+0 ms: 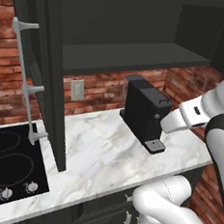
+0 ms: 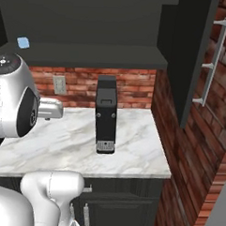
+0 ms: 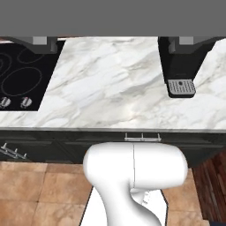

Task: Pick the avocado and bread from the counter and place them on the plate. Then pick the jam from the cabinet and place it next to the plate. Lastly close the cabinet door.

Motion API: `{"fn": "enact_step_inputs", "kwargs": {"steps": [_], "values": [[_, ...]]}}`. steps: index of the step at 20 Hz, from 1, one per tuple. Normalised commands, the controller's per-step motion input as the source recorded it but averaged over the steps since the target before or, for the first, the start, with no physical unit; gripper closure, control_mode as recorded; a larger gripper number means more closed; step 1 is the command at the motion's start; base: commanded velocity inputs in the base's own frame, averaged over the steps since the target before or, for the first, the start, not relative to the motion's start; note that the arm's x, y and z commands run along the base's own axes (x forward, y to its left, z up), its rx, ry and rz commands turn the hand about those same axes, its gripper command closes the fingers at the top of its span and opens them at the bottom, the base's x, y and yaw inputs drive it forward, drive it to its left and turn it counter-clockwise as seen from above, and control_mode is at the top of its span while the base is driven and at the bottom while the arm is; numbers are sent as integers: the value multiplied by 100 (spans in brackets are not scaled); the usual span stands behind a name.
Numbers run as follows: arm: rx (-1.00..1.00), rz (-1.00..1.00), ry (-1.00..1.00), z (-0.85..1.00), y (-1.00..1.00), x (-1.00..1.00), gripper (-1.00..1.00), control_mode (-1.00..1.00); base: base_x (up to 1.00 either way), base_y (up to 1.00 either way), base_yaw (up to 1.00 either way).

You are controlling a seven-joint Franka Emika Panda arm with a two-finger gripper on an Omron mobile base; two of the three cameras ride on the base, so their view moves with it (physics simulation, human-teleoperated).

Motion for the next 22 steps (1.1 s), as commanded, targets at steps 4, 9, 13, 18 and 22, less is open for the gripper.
{"fn": "enact_step_inputs", "kwargs": {"steps": [4, 9, 13, 18, 22], "values": [[0, 0, 0, 0, 0, 0, -100, 100, 0, -1, 0], [0, 0, 0, 0, 0, 0, -100, -100, 1, 0, 0], [0, 9, -19, 0, 1, -12, -100, -100, 0, 0, 0], [-7, 16, -35, 0, 21, -30, -100, -100, 0, 0, 0], [-11, 12, -28, 0, 43, -14, -100, -100, 0, 0, 0]]}}
